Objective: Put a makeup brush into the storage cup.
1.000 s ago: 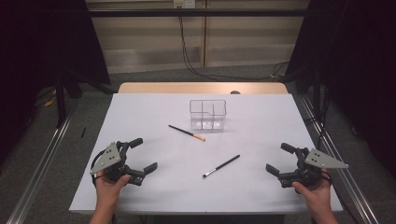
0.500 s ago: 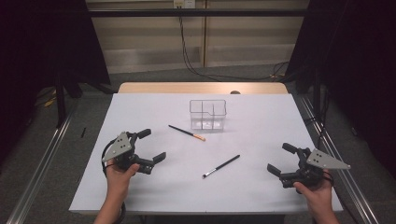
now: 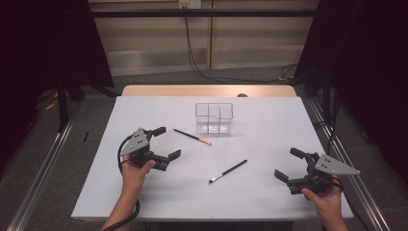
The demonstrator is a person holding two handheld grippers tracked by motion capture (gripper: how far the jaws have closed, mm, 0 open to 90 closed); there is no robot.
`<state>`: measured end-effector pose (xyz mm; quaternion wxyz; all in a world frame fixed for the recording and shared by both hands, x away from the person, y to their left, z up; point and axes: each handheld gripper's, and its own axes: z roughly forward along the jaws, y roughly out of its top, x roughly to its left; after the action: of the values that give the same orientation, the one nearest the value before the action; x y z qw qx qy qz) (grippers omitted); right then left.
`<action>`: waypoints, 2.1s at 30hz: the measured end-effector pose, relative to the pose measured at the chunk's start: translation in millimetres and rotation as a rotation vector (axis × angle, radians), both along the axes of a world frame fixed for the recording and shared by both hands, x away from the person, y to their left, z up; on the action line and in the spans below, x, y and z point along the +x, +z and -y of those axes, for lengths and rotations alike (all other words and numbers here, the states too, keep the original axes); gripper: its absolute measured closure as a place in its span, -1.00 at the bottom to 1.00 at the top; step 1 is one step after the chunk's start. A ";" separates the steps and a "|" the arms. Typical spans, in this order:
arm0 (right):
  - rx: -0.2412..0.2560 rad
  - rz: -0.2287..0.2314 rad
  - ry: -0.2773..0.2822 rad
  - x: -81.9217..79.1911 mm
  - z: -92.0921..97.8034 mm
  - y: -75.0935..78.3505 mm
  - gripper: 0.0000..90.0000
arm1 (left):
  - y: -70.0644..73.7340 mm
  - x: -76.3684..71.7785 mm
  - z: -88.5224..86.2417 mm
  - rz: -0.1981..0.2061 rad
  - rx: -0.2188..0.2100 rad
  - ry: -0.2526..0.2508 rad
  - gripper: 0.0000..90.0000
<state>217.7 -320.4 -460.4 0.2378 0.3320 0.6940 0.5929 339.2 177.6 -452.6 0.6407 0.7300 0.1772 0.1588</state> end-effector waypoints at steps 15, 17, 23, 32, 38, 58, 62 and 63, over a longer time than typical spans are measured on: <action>-0.005 0.006 0.008 0.0 0.7 -0.5 -1.00 | -4.1 19.5 29.2 -0.004 -0.002 -0.029 -1.00; -0.005 0.006 0.009 -0.1 0.8 -0.3 -1.00 | -4.2 22.6 31.8 -0.005 -0.006 -0.030 -1.00; -0.004 0.008 0.013 -0.1 0.8 -0.5 -1.00 | -7.6 32.7 37.9 -0.021 -0.009 -0.020 -1.00; 0.004 0.007 0.014 0.1 0.5 -0.4 -1.00 | -12.4 47.7 46.6 -0.040 0.005 -0.013 -1.00; 0.003 0.006 0.018 0.5 0.4 -0.8 -1.00 | -12.3 55.0 52.0 -0.044 0.003 -0.011 -1.00; 0.009 0.005 0.014 1.2 2.3 -1.7 -1.00 | -15.2 77.8 67.6 -0.070 0.040 -0.020 -1.00; 0.008 0.003 0.014 1.2 2.1 -1.8 -1.00 | -16.8 80.8 69.5 -0.077 0.047 -0.022 -1.00; 0.008 0.003 0.014 1.2 2.1 -1.8 -1.00 | -16.9 81.7 70.4 -0.079 0.048 -0.022 -1.00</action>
<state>218.8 -322.5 -462.2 0.2337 0.3272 0.6935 0.5978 420.9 107.2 -469.5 0.6171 0.7528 0.1905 0.1272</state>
